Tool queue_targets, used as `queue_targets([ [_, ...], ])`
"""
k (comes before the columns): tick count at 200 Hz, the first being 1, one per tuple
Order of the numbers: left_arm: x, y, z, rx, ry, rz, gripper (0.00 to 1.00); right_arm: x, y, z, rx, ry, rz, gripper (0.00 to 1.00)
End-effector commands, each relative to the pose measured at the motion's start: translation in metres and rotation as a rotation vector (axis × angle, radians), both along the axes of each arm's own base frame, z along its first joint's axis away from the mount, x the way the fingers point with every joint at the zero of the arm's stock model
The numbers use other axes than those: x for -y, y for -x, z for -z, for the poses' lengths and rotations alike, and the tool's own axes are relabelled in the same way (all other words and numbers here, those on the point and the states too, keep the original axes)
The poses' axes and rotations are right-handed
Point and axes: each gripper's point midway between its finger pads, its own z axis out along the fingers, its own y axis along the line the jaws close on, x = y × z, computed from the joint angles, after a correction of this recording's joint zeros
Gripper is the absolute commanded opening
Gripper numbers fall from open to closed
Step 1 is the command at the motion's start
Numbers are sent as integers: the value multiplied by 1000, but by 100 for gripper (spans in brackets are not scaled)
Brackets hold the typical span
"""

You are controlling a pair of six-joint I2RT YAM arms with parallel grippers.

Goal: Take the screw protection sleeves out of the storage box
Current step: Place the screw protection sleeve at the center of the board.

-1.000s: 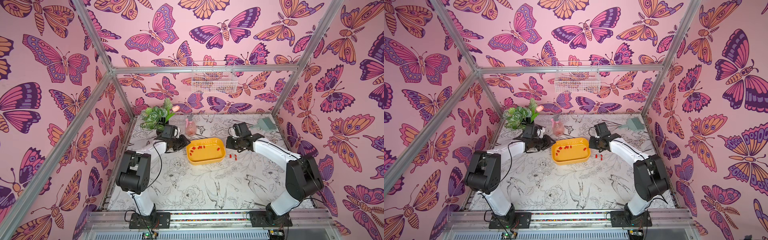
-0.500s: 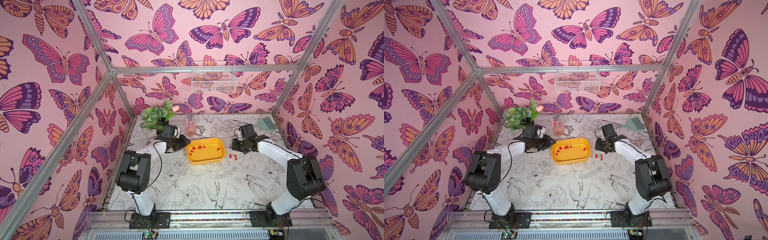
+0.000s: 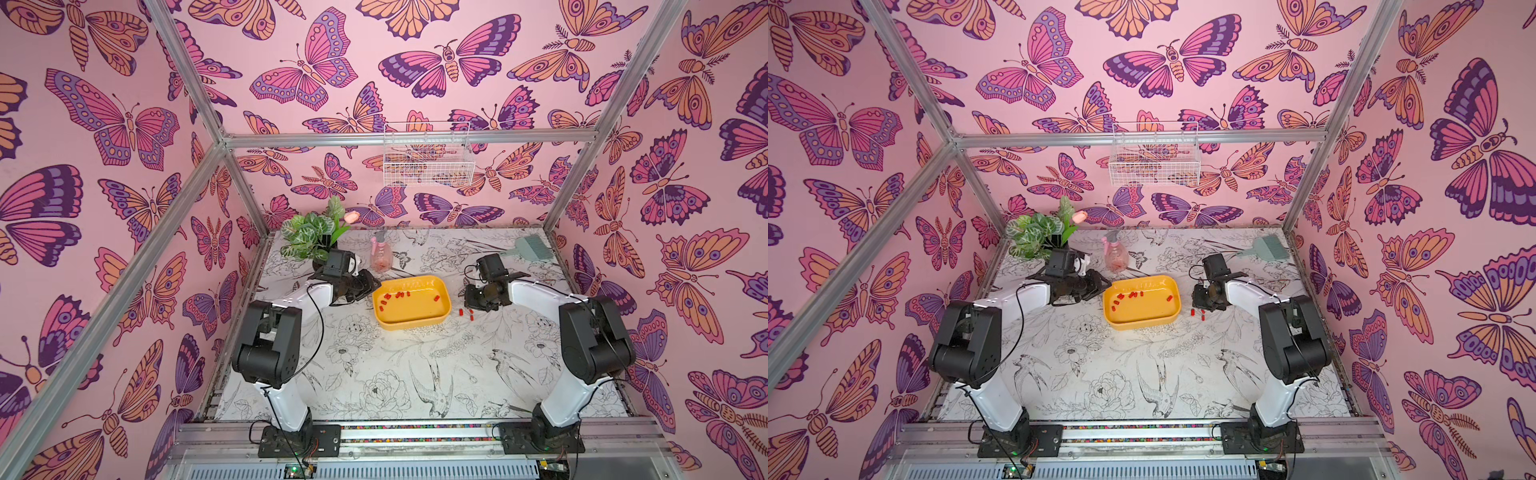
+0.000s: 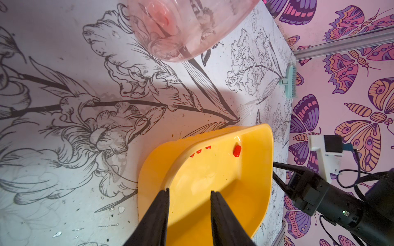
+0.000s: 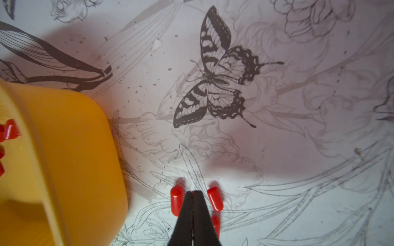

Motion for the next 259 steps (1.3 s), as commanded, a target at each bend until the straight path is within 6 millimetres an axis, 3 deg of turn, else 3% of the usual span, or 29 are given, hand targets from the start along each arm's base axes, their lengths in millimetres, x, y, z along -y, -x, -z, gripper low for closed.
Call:
queue_targets([
  [1, 3, 6, 12, -46, -12, 21, 38, 5, 1, 13, -28, 22, -6, 5],
  [133, 4, 6, 13, -51, -12, 22, 38, 3, 0, 15, -36, 13, -11, 12],
  [181, 4, 6, 13, -52, -9, 24, 38, 4, 1, 5, -23, 15, -10, 24],
  [208, 5, 6, 12, -51, -7, 27, 38, 4, 1, -14, 12, 7, -4, 29],
  [240, 6, 7, 12, -51, -4, 32, 38, 2, 6, -54, 80, 12, -14, 39],
  [259, 7, 7, 9, -45, -1, 38, 38, -6, 11, -81, 121, -3, -27, 52],
])
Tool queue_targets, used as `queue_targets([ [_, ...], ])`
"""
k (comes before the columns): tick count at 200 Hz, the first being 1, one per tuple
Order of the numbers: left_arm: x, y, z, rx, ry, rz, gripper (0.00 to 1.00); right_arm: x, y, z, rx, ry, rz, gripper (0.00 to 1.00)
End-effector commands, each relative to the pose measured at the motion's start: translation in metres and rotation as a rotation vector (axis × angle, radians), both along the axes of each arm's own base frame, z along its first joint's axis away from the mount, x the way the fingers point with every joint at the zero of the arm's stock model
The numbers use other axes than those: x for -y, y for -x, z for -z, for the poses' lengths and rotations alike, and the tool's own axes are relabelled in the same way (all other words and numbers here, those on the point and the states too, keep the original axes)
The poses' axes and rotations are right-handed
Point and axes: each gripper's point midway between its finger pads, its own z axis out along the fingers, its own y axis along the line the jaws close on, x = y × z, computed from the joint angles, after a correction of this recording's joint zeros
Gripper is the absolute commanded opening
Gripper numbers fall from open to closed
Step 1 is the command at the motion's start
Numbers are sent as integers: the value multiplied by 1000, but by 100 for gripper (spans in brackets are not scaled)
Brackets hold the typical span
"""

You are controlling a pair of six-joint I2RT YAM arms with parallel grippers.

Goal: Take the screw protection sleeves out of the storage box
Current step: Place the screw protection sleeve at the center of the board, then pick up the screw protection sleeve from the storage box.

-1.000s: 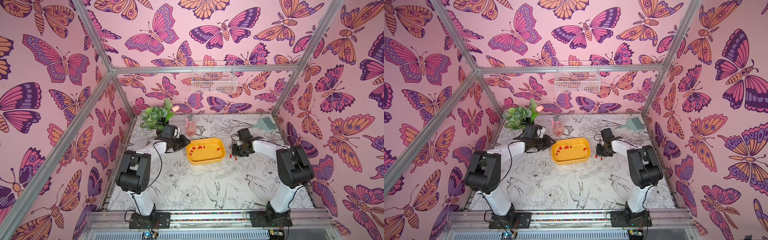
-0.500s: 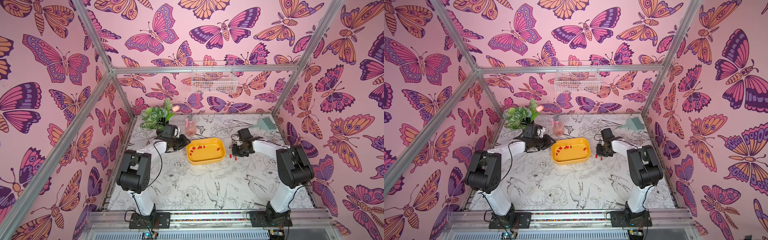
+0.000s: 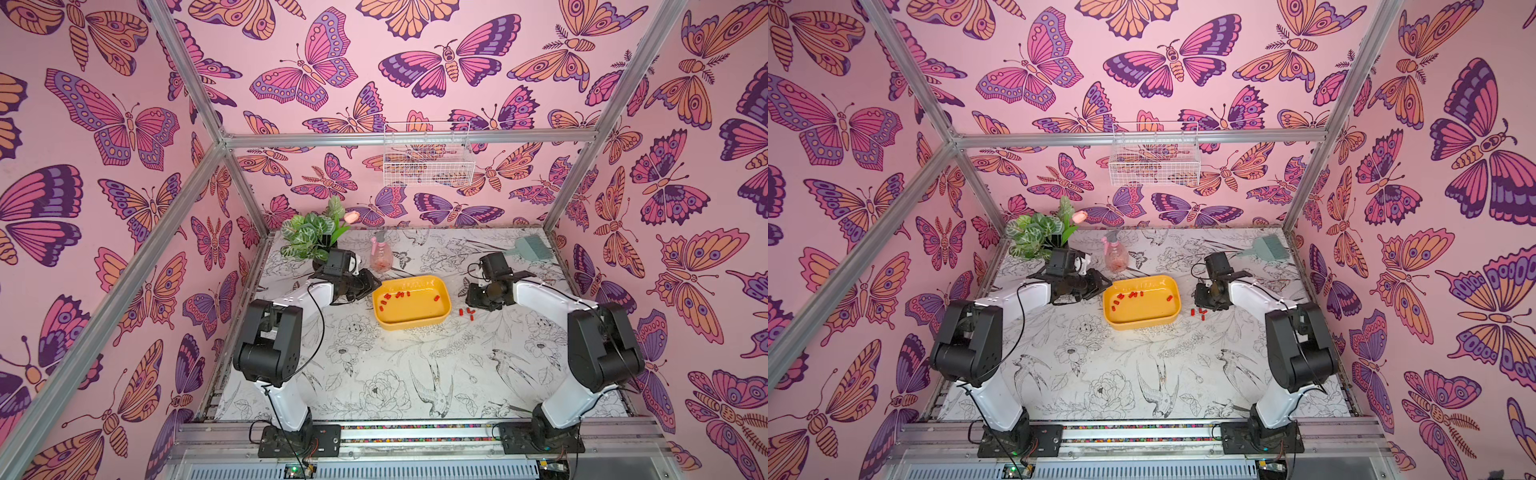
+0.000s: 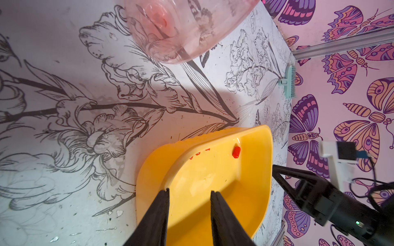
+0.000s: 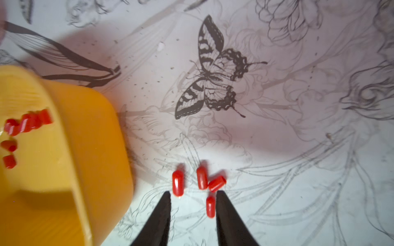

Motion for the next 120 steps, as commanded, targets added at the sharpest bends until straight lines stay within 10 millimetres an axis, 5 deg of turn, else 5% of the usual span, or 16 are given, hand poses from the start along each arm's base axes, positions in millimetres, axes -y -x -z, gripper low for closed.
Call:
queue_targets([
  [1, 5, 9, 9, -45, -6, 31, 38, -9, 4, -40, 59, 0, -24, 54],
  [3, 4, 9, 9, -42, -5, 31, 38, -10, 4, -41, 58, -1, -24, 61],
  [7, 4, 9, 8, -42, -3, 32, 38, -11, 5, -52, 81, -11, -24, 95],
  [9, 6, 10, 8, -42, -2, 36, 38, -12, 5, -56, 88, -15, -23, 100],
  [51, 11, 9, 4, -38, 24, 61, 38, -36, 4, -78, 103, -133, 2, 99],
  [90, 16, 7, -2, -31, 49, 88, 38, -81, 5, -106, 182, -94, -57, 99],
  [120, 18, 8, -11, -13, 65, 102, 38, -124, -5, -97, 173, -173, -39, 99],
])
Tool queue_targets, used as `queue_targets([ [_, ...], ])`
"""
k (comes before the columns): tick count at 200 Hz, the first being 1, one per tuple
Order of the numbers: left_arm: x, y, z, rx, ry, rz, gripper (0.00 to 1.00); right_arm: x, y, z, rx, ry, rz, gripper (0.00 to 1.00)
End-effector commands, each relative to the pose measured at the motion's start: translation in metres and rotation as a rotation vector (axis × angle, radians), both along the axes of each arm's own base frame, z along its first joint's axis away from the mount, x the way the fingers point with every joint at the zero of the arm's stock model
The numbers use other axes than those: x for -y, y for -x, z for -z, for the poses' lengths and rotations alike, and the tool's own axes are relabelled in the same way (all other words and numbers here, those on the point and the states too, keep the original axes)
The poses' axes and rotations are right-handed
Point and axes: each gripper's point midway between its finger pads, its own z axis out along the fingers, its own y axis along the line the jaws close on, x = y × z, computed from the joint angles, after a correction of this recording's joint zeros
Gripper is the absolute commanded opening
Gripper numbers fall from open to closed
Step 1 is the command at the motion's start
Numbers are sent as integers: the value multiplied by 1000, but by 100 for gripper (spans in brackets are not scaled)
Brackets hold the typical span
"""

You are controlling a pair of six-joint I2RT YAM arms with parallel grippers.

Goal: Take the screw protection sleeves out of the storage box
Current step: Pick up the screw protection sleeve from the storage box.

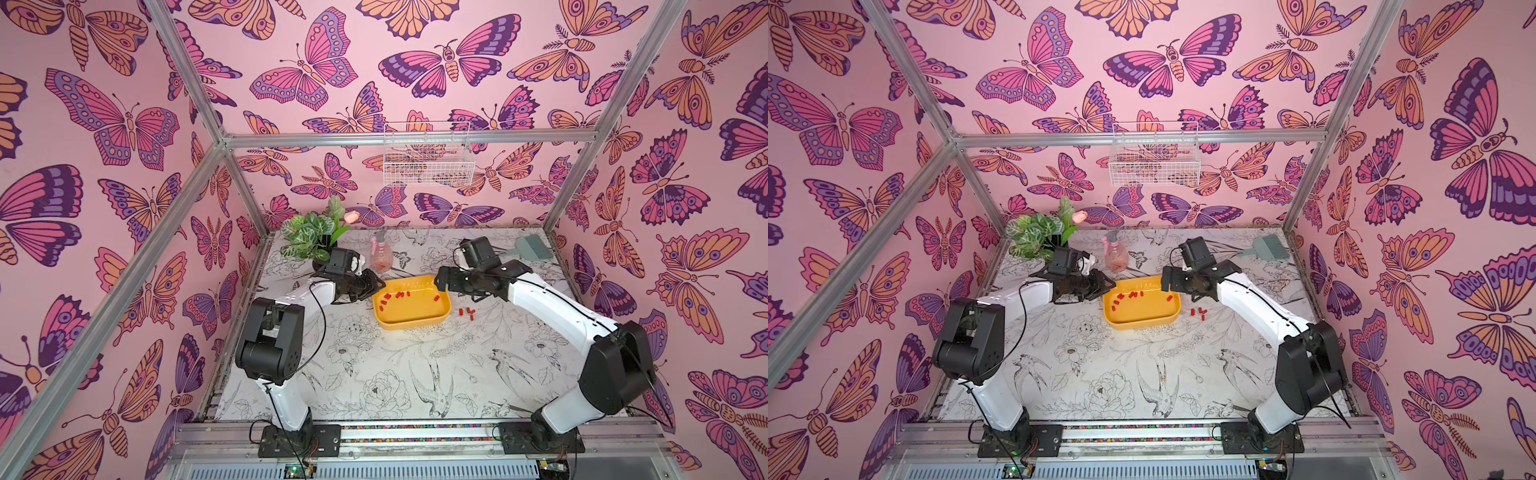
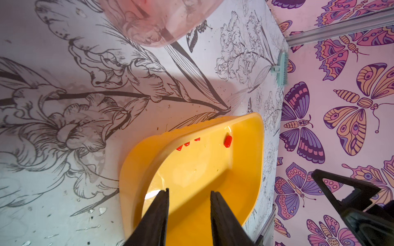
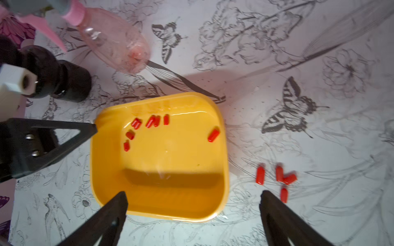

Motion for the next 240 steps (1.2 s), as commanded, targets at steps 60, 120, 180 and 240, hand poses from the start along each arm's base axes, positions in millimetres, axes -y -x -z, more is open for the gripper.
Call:
queue_targets([
  [60, -6, 3, -18, 68, -25, -5, 35, -89, -12, 26, -85, -50, -91, 77],
  [120, -22, 9, -26, 131, -76, -76, 34, -83, -22, 62, -96, 122, -118, 49],
  [180, -34, 17, -33, 202, -173, -143, 33, -73, -20, 82, -75, 189, -154, 37],
  [240, -38, 27, -19, 192, -187, -177, 32, -65, -28, 94, -101, 208, -182, 32],
])
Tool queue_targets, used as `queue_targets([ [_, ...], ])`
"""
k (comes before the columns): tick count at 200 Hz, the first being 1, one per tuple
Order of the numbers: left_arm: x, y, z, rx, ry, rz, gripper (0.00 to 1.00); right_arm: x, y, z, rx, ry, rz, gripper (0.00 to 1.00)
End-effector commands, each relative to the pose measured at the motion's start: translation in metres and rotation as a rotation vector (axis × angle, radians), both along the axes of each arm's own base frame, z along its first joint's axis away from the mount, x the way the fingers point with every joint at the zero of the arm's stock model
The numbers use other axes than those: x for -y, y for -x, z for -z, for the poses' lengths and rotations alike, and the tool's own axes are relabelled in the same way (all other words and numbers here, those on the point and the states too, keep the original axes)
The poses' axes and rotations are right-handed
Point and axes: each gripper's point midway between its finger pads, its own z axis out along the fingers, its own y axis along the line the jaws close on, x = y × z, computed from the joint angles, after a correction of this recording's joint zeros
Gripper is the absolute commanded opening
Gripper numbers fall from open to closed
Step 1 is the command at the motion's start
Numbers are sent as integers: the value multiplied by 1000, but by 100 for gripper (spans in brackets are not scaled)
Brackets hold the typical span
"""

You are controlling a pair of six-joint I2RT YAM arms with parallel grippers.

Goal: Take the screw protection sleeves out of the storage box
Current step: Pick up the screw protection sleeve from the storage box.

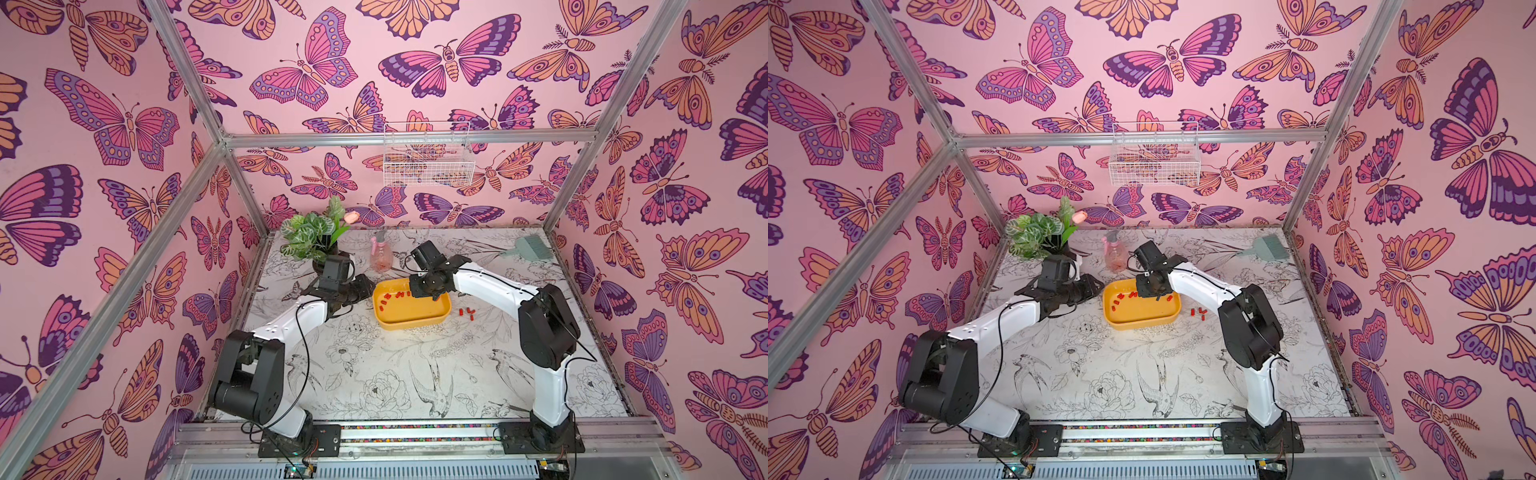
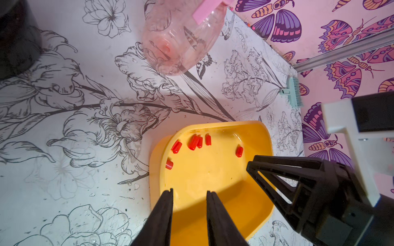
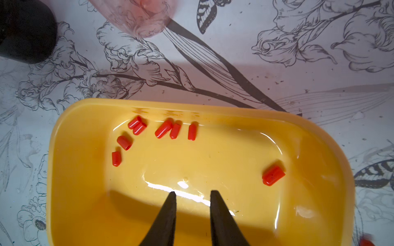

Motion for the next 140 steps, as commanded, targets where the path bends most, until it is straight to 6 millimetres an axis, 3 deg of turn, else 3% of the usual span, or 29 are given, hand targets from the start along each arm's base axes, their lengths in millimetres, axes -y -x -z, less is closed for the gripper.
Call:
queue_targets([
  [1, -4, 6, 6, 6, -11, -25, 32, 7, -7, 14, -25, 17, -13, 32],
  [81, 2, 13, 17, -24, 28, -4, 32, 5, -19, 41, -90, -8, 2, 33],
  [140, 4, 13, 19, -25, 43, 1, 33, -4, -23, 49, -87, -24, 0, 33],
])
